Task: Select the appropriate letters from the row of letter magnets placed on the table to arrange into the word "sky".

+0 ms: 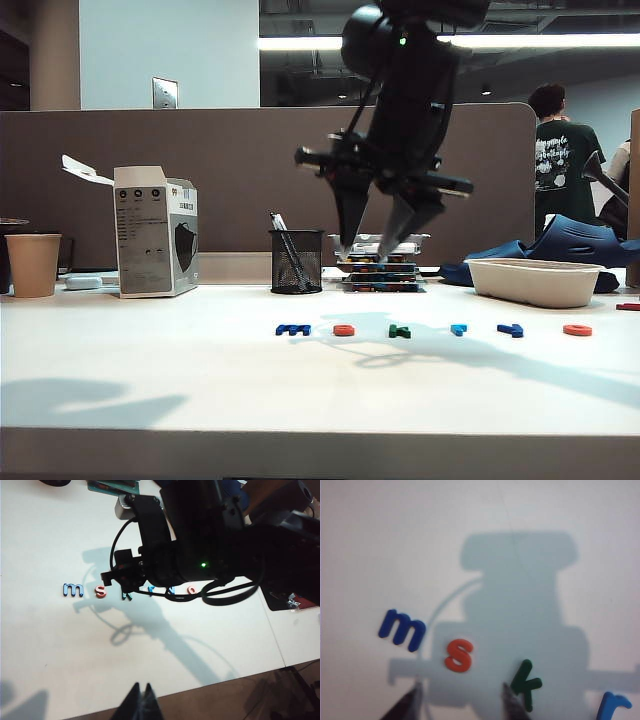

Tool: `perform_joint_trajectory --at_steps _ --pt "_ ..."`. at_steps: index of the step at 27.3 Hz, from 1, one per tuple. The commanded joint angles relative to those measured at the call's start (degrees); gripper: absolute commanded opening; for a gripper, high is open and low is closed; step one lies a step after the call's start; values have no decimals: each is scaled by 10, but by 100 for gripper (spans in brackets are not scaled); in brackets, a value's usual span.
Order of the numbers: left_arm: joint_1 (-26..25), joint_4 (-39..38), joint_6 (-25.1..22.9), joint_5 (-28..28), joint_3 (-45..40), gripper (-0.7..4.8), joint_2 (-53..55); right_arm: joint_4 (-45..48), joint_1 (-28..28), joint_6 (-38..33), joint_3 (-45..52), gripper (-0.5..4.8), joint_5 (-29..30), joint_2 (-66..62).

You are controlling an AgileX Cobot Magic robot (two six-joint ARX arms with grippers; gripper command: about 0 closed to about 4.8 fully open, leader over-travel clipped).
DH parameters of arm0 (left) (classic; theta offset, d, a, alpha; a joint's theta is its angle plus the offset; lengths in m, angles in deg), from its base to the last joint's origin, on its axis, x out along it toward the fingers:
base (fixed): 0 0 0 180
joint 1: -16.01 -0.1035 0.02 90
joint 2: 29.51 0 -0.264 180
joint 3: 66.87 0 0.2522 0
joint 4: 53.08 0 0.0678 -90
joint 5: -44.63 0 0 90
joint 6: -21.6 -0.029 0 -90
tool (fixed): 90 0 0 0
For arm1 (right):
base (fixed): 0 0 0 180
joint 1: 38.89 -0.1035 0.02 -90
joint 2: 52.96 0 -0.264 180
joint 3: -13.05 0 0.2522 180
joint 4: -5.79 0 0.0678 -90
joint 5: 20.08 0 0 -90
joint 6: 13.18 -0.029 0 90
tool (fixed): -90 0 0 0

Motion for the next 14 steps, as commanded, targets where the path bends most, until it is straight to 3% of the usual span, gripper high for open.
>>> perform_joint_trajectory --at_steps 1,14 --pt "0 4 -2 4 2 -5 -1 5 -7 -13 -5 207 -15 -14" --pt "0 4 -2 4 2 -5 -1 25 -20 -26 -11 206 -15 -60"
